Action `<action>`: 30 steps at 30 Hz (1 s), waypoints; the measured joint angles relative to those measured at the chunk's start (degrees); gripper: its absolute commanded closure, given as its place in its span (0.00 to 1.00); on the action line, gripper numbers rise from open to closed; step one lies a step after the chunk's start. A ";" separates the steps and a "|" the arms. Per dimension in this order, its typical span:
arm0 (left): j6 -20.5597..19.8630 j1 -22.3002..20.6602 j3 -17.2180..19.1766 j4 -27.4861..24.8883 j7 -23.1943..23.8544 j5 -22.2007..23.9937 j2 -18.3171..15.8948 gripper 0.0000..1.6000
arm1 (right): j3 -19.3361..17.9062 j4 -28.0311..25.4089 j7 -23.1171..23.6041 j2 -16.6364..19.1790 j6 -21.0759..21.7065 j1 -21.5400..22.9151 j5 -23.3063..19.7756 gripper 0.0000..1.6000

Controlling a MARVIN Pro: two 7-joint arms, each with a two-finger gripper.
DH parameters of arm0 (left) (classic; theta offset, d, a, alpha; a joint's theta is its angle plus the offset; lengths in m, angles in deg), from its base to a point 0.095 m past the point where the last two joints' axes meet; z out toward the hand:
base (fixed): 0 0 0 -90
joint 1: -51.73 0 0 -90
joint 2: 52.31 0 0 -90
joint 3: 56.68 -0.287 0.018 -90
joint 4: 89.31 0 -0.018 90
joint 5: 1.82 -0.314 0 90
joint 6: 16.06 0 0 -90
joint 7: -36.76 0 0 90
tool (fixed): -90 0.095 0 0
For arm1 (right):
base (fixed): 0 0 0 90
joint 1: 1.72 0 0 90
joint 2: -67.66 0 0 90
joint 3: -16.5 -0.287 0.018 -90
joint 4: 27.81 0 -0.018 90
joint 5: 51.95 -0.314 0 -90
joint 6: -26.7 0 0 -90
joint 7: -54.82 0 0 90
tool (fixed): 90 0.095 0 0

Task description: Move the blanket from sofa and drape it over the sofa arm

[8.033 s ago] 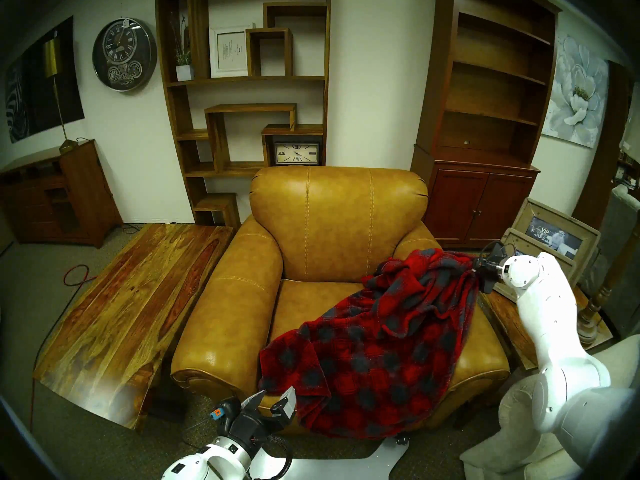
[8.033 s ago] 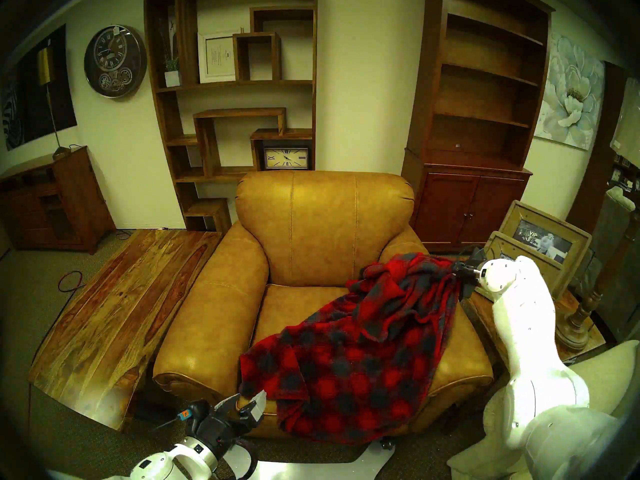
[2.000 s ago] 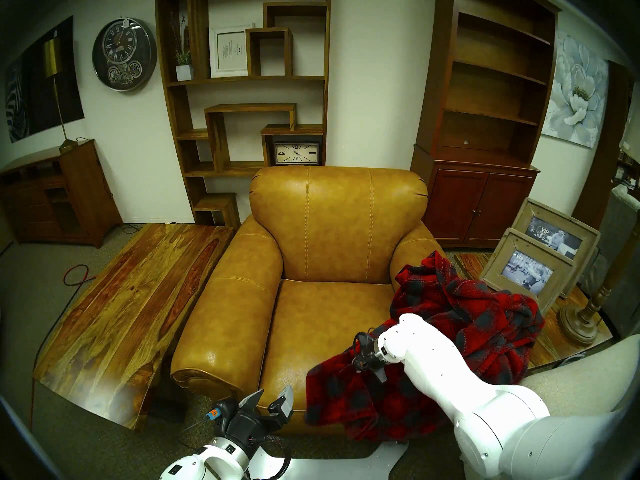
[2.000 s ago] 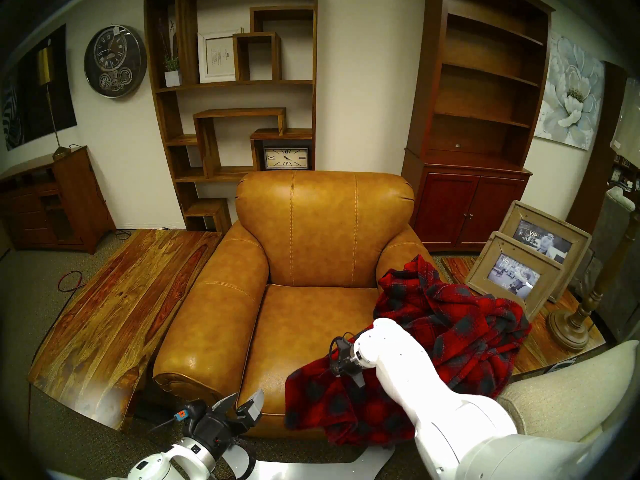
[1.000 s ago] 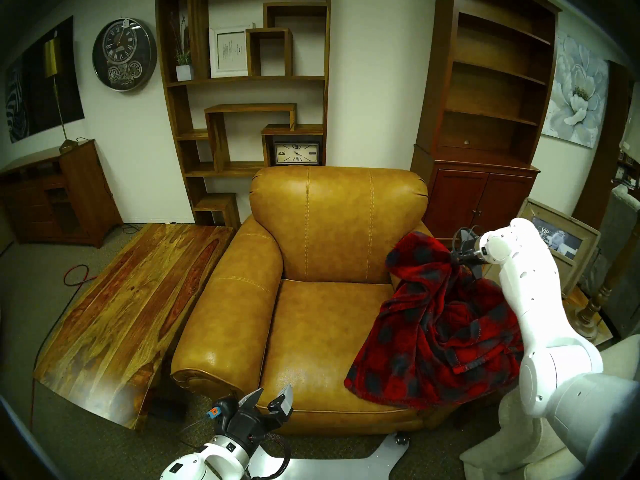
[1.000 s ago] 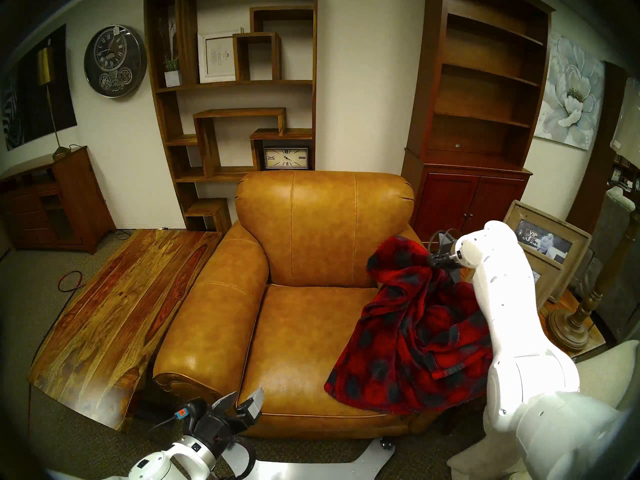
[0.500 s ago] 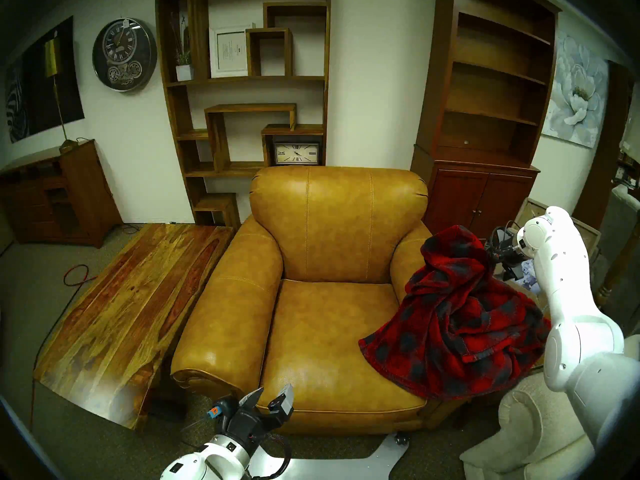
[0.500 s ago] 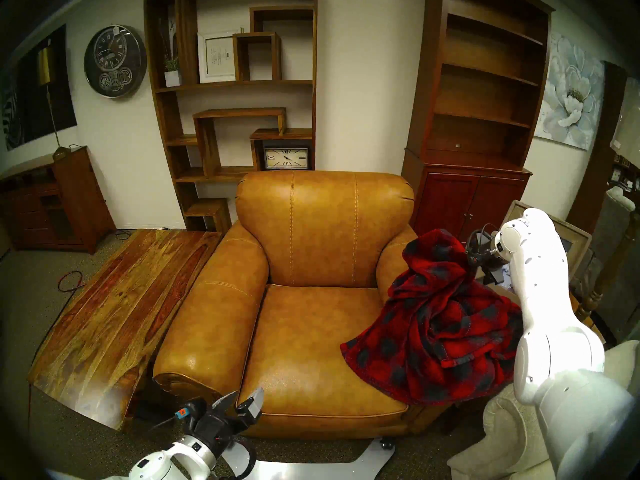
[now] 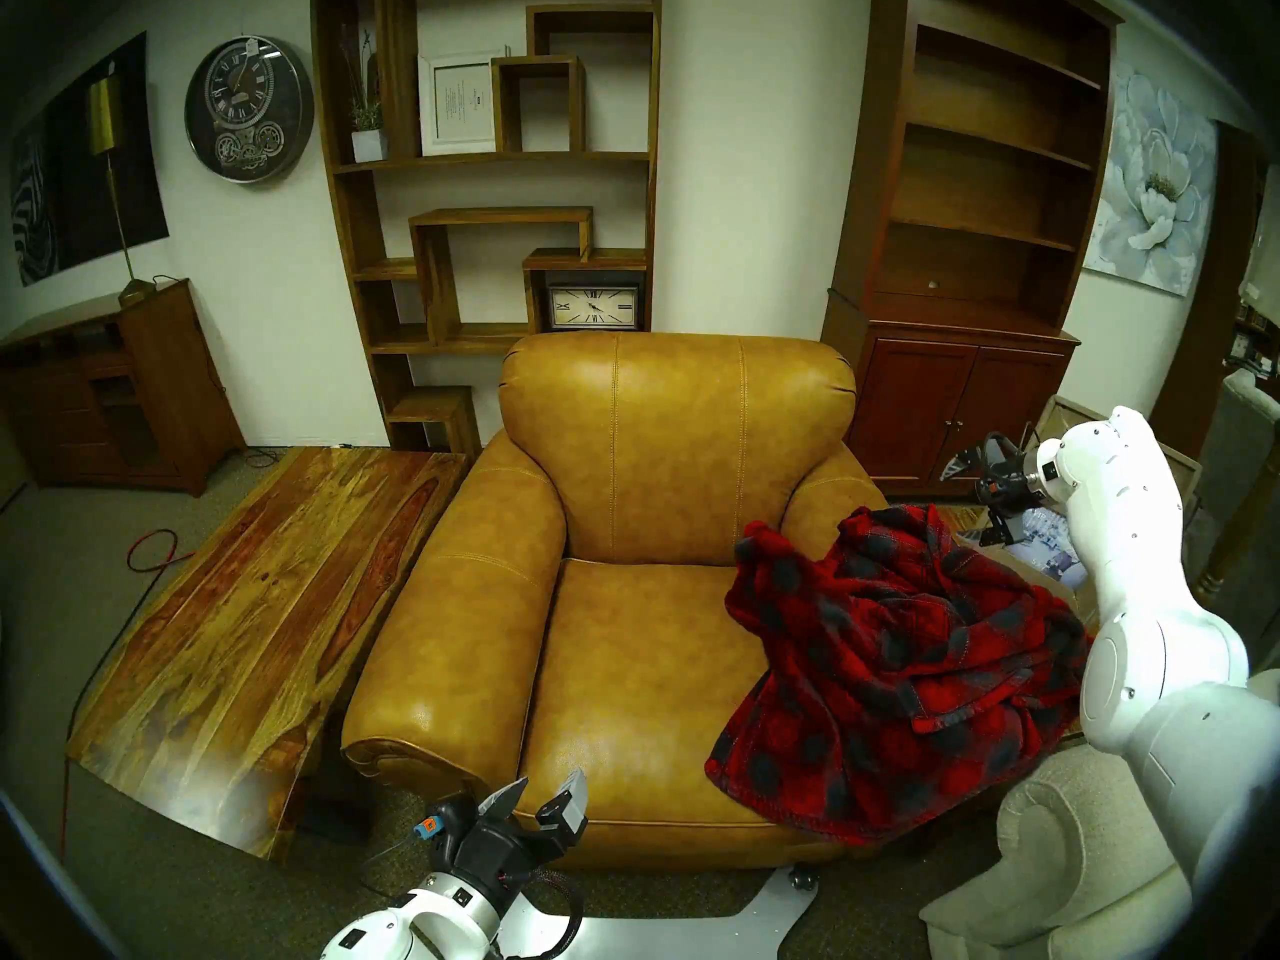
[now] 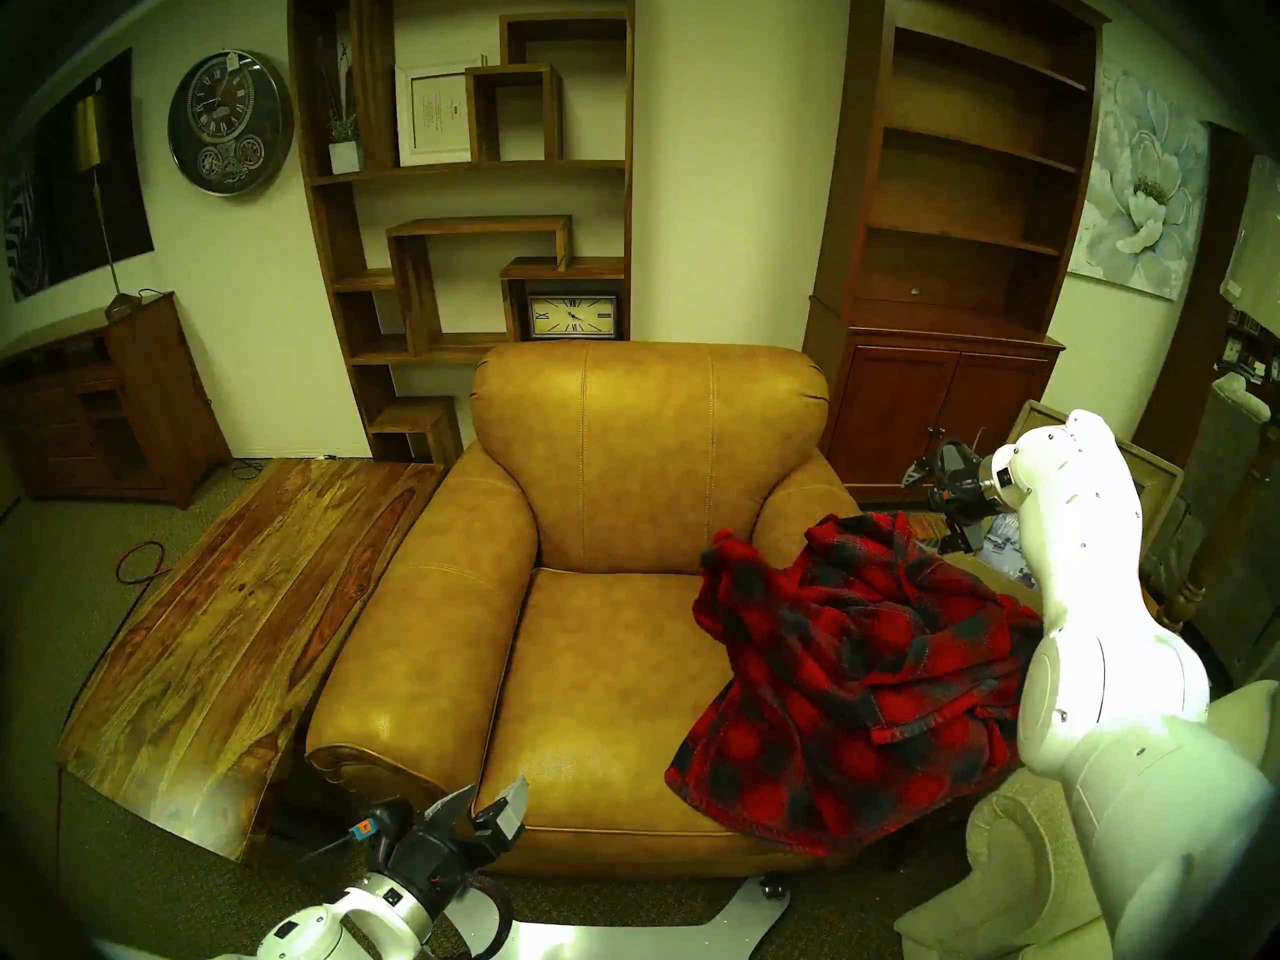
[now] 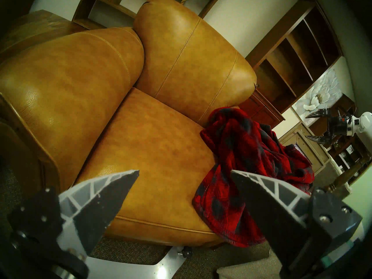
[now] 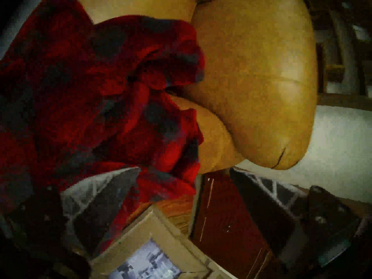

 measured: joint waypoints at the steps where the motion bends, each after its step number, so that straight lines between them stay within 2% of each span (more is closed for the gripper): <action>1: 0.00 0.00 0.00 0.01 0.00 0.00 0.01 0.00 | -0.79 -0.05 -0.16 -0.55 -0.16 -0.01 -1.26 0.00; 8: 0.00 0.00 0.01 0.15 0.00 0.00 0.03 0.00 | -4.33 1.96 -0.78 -4.67 -0.42 -0.87 -9.55 0.00; 21: 0.00 -0.10 0.01 0.55 0.00 0.01 0.06 0.00 | -7.07 13.72 -0.69 -13.37 1.39 -7.54 -21.72 0.00; 30: 0.00 -0.35 0.01 0.83 0.01 0.01 0.10 0.00 | -12.11 19.91 -0.75 -19.63 1.86 -9.61 -30.41 0.00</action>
